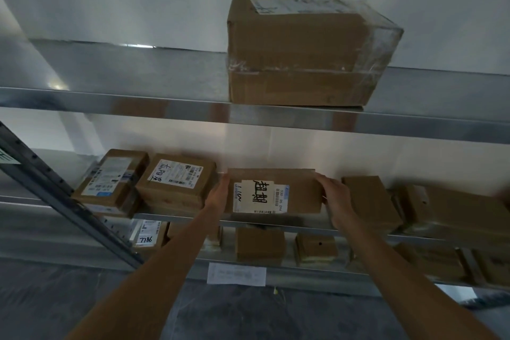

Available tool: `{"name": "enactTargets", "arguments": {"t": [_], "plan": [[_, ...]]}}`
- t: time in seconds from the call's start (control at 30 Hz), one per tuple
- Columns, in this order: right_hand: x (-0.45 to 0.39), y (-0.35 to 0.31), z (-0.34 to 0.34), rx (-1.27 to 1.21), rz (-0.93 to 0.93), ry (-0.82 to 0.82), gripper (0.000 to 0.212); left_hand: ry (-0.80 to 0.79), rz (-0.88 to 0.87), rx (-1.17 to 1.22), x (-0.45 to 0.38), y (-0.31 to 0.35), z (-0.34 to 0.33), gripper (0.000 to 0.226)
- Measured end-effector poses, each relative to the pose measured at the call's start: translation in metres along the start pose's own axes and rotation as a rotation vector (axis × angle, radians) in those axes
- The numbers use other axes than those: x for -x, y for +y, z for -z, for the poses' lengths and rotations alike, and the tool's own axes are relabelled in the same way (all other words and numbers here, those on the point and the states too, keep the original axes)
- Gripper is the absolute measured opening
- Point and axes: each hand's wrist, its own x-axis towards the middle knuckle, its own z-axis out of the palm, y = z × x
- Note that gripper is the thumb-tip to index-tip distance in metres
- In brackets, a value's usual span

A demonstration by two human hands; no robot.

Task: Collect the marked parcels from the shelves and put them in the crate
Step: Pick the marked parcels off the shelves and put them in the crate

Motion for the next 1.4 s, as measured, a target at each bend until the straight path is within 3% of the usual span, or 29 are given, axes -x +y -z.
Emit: {"name": "enactTargets", "arguments": {"t": [0.13,0.2,0.3,0.4,0.47,0.5,0.6,0.73,0.8,0.93,1.1,1.4], "plan": [[0.009,-0.013,0.004,-0.111,-0.010,-0.094,0.024,-0.035,-0.047,0.104,0.006,-0.006,0.004,0.067],[0.017,-0.018,0.011,-0.060,0.065,-0.169,0.026,-0.065,-0.039,0.145,0.012,-0.012,0.006,0.069],[0.022,-0.024,0.017,-0.010,0.168,-0.150,0.038,-0.124,0.017,0.160,0.023,-0.029,0.010,0.067],[0.026,-0.031,0.013,0.060,0.208,-0.032,0.076,-0.243,0.072,0.199,0.033,-0.047,0.009,0.082],[0.031,-0.030,0.005,-0.046,0.134,0.028,0.107,-0.307,0.108,0.268,0.044,-0.053,0.005,0.093],[0.037,-0.028,0.000,-0.129,0.080,0.019,0.111,-0.334,0.105,0.290,0.054,-0.053,0.003,0.087],[0.058,-0.015,-0.020,-0.363,-0.043,-0.092,0.094,-0.387,0.115,0.294,0.070,-0.062,-0.006,0.072],[0.079,-0.009,-0.037,-0.436,-0.045,-0.039,0.065,-0.436,0.100,0.198,0.075,-0.063,-0.008,0.092],[0.090,-0.009,-0.039,-0.408,-0.036,-0.078,0.060,-0.407,-0.007,0.126,0.080,-0.053,-0.002,0.073],[0.106,-0.008,-0.043,-0.391,0.002,-0.151,0.048,-0.414,-0.255,-0.006,0.087,-0.027,0.004,0.063],[0.122,0.003,-0.053,-0.392,0.069,-0.122,0.051,-0.397,-0.341,0.080,0.099,-0.023,0.000,0.049],[0.138,0.017,-0.046,-0.460,0.057,-0.113,0.066,-0.388,-0.308,0.169,0.111,-0.042,-0.002,0.036]]}}
